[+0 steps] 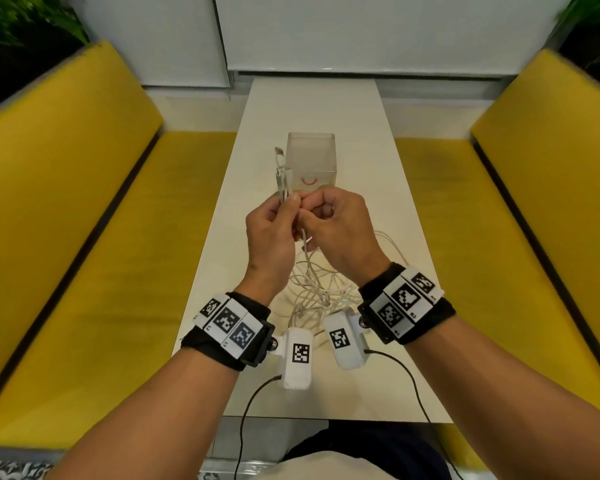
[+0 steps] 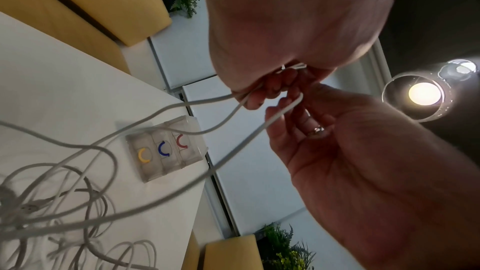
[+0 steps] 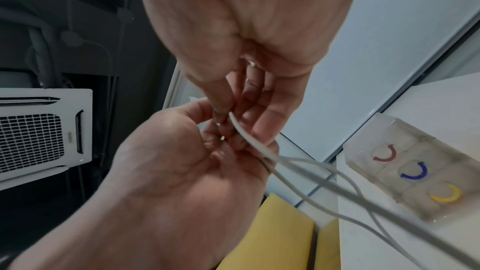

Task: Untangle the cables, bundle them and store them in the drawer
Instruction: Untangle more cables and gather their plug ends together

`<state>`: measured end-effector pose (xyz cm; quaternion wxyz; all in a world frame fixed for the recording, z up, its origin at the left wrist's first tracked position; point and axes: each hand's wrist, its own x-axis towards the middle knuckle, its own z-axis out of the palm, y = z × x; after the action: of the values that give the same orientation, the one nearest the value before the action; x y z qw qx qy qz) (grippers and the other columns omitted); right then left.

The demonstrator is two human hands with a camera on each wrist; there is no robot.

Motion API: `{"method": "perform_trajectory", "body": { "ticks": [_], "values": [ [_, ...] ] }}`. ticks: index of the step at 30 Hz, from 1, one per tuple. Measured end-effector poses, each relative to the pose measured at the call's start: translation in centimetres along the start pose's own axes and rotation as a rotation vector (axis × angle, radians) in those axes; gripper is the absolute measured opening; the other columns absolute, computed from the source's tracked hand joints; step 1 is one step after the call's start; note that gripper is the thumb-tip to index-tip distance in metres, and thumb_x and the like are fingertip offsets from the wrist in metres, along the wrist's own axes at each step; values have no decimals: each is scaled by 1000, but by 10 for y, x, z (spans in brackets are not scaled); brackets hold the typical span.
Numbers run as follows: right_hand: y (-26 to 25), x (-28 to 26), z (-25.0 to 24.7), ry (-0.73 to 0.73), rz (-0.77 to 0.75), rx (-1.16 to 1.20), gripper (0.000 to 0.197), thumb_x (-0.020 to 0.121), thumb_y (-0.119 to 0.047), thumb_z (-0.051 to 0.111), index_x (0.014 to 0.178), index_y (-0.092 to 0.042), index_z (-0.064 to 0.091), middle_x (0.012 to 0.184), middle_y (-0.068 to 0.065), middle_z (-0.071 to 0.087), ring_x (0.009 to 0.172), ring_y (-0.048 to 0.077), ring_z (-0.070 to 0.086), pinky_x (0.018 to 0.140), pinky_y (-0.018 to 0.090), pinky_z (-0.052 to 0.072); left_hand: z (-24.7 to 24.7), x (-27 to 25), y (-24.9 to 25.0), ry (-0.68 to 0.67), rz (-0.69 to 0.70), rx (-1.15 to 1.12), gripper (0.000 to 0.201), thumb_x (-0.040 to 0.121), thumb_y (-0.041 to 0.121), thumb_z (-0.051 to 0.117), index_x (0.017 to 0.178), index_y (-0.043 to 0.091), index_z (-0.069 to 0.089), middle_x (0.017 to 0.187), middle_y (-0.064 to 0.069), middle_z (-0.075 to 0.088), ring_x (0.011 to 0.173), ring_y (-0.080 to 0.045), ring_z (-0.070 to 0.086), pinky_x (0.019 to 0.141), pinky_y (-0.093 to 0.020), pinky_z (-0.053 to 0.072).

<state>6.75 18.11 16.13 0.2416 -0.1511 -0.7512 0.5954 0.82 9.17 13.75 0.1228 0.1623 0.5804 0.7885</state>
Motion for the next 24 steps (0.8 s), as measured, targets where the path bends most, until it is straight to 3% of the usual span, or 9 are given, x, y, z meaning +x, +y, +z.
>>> {"method": "perform_trajectory", "body": {
  "ticks": [2, 3, 5, 7, 11, 16, 18, 21, 24],
  "values": [
    [-1, -3, 2, -32, 18, 49, 13, 85, 3, 70, 85, -6, 60, 78, 20, 72, 58, 32, 67, 54, 50, 61, 1, 1, 5, 31, -10, 18, 25, 105, 16, 53, 97, 2, 72, 73, -17, 63, 58, -19, 57, 46, -23, 44],
    [-1, -5, 3, -64, 27, 80, 19, 85, 6, 69, 87, -8, 56, 82, 26, 70, 57, 34, 64, 54, 47, 58, 1, 2, 7, 46, -12, 22, 27, 107, 17, 51, 94, 3, 71, 65, -7, 63, 52, -13, 55, 43, -22, 42],
    [1, -7, 3, -136, 59, 126, 26, 86, 6, 69, 94, -10, 50, 79, 29, 66, 57, 31, 61, 55, 40, 53, -1, 5, 13, 60, 5, 16, 32, 108, 21, 48, 86, 13, 69, 56, 8, 55, 48, -8, 49, 45, -24, 39],
    [9, -10, -2, -182, 125, 129, 26, 88, 2, 71, 100, -10, 51, 73, 24, 64, 57, 27, 61, 57, 36, 52, -6, 11, 18, 63, 33, -24, 35, 108, 26, 47, 78, 21, 66, 61, 3, 49, 52, -13, 42, 51, -30, 35],
    [42, -20, -16, -312, 188, 40, 8, 90, 0, 71, 93, 3, 64, 68, 11, 67, 61, 25, 61, 64, 37, 53, -14, 28, 38, 99, 62, -158, 34, 110, 25, 40, 81, 17, 55, 64, 0, 53, 57, -14, 46, 55, -29, 37],
    [84, -29, -33, -300, 270, -96, 9, 91, 2, 67, 87, 10, 69, 69, 12, 68, 57, 11, 61, 59, 21, 48, -24, 39, 57, 85, 101, -279, 33, 111, 25, 36, 83, 15, 50, 58, 2, 39, 53, -12, 34, 53, -28, 30],
    [102, -30, -37, -322, 291, -188, 10, 89, 3, 66, 81, 5, 71, 70, 8, 70, 63, 12, 64, 62, 21, 48, -24, 39, 61, 84, 115, -303, 33, 111, 25, 36, 84, 15, 50, 57, 3, 36, 52, -11, 30, 51, -26, 30],
    [128, -29, -39, -373, 288, -383, 30, 88, -8, 70, 63, -25, 71, 64, -11, 68, 66, 8, 63, 69, 29, 53, -21, 37, 66, 92, 134, -315, 33, 111, 26, 36, 84, 15, 50, 57, 4, 32, 53, -11, 26, 50, -26, 29],
    [141, -30, -40, -443, 290, -579, 28, 90, -12, 66, 65, -21, 72, 59, -16, 60, 60, -3, 56, 64, 19, 42, -19, 34, 68, 104, 139, -299, 33, 111, 28, 37, 83, 16, 50, 58, 4, 30, 53, -11, 24, 48, -25, 27]
  ]
}}
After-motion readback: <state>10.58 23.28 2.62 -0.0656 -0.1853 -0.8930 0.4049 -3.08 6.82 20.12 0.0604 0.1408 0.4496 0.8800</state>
